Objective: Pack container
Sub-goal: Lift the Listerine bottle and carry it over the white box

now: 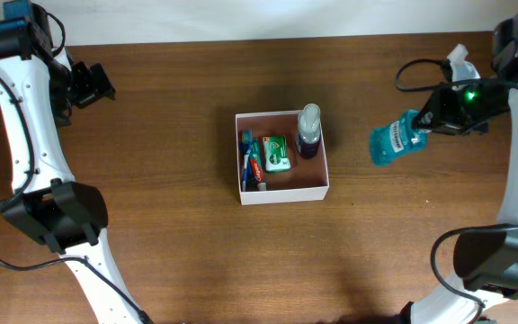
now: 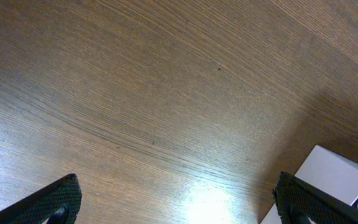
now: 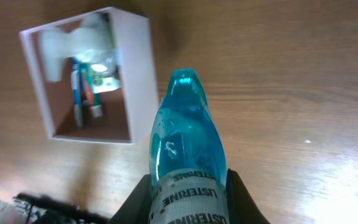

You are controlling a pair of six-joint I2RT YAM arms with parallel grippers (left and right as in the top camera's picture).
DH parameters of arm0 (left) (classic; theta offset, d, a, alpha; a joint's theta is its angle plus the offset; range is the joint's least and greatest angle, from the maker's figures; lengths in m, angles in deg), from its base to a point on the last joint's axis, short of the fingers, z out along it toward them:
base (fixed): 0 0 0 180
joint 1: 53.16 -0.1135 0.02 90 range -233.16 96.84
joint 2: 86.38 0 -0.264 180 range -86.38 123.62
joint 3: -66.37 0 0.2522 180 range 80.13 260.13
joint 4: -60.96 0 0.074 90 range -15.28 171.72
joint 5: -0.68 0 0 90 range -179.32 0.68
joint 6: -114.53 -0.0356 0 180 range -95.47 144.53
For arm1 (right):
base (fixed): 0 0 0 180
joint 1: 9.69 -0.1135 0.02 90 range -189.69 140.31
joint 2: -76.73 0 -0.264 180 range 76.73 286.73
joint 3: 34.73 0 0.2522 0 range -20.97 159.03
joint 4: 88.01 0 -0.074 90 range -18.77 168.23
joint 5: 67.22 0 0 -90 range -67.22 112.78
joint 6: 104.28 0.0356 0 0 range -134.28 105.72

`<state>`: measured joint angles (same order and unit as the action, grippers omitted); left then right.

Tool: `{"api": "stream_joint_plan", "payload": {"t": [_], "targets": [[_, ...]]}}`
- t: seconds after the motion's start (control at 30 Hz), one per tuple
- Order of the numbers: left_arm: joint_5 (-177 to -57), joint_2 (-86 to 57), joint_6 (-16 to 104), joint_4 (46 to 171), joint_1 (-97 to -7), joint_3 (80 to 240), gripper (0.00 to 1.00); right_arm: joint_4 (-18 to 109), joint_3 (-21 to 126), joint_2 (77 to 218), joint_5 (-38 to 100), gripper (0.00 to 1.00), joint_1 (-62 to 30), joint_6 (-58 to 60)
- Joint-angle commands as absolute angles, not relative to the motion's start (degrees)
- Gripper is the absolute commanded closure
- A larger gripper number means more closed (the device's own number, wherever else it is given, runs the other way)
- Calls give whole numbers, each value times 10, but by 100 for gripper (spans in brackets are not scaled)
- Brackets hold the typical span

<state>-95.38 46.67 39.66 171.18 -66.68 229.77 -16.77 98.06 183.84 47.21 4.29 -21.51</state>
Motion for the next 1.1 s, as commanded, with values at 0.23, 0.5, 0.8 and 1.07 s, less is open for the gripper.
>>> {"api": "stream_joint_plan", "payload": {"t": [0.23,0.5,0.8,1.07], "targets": [[-960,449,387,1712,-668,2295,1,-191,1014,1831,537,85,-95,-211],[-960,449,387,1713,-668,2295,1,-156,1013,1831,484,85,-178,-152],[-960,449,387,1712,-668,2295,1,-115,1011,1832,306,86,-276,-12],[-960,449,387,1712,-668,2295,1,-106,1011,1836,203,86,-346,72]]}}
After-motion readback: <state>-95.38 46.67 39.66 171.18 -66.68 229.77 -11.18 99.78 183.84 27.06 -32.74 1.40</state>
